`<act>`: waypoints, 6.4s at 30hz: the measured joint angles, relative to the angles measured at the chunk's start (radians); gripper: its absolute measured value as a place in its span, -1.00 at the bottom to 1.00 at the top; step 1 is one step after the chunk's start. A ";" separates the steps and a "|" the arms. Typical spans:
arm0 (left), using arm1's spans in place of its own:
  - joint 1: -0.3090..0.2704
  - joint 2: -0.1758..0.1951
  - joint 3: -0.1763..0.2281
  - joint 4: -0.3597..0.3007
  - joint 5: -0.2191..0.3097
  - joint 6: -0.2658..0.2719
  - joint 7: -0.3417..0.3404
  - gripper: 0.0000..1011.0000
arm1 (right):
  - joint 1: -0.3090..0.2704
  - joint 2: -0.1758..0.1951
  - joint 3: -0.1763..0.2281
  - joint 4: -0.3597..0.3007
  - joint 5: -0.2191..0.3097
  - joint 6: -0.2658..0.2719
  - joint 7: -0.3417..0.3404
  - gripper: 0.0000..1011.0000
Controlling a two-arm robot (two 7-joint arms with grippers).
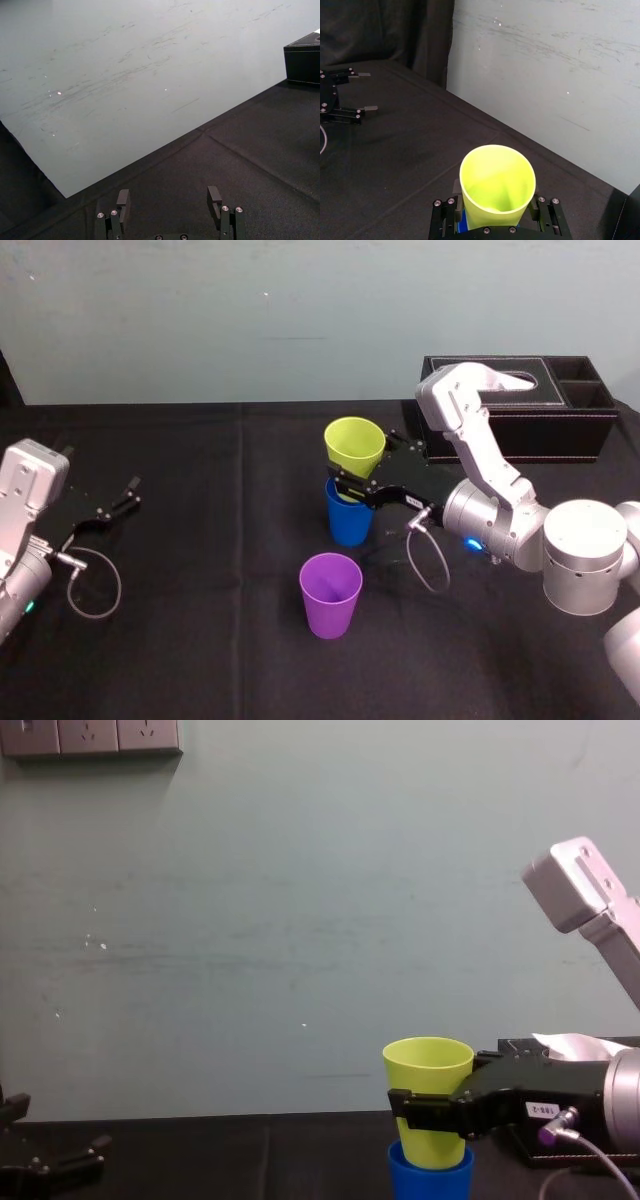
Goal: Stack the three plastic cups sequentially using one hand.
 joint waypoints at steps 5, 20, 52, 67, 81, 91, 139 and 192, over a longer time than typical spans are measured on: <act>0.000 0.000 0.000 0.000 0.000 0.000 0.000 1.00 | 0.001 -0.004 -0.002 0.010 -0.004 -0.002 0.002 0.46; 0.000 0.000 0.000 0.000 0.000 0.000 0.000 1.00 | 0.001 -0.009 -0.008 0.037 -0.012 -0.011 0.008 0.46; 0.000 0.000 0.000 0.000 0.000 0.000 0.000 1.00 | -0.001 -0.009 -0.008 0.039 -0.015 -0.008 0.006 0.99; 0.000 0.000 0.000 0.000 0.000 0.000 0.000 1.00 | -0.020 0.006 0.006 0.001 -0.003 -0.013 0.008 0.99; 0.000 0.000 0.000 0.000 0.000 0.000 0.000 1.00 | -0.166 0.138 0.087 -0.189 0.104 -0.052 0.073 0.99; 0.000 0.000 0.000 0.000 0.000 0.000 0.000 1.00 | -0.287 0.254 0.129 -0.254 0.188 -0.120 0.138 0.99; 0.000 0.000 0.000 0.000 0.000 0.000 0.000 1.00 | -0.238 0.243 -0.062 -0.122 0.153 -0.197 0.214 0.99; 0.000 0.000 0.000 0.000 0.000 0.000 0.000 1.00 | -0.163 0.186 -0.115 -0.052 0.170 -0.159 0.226 0.43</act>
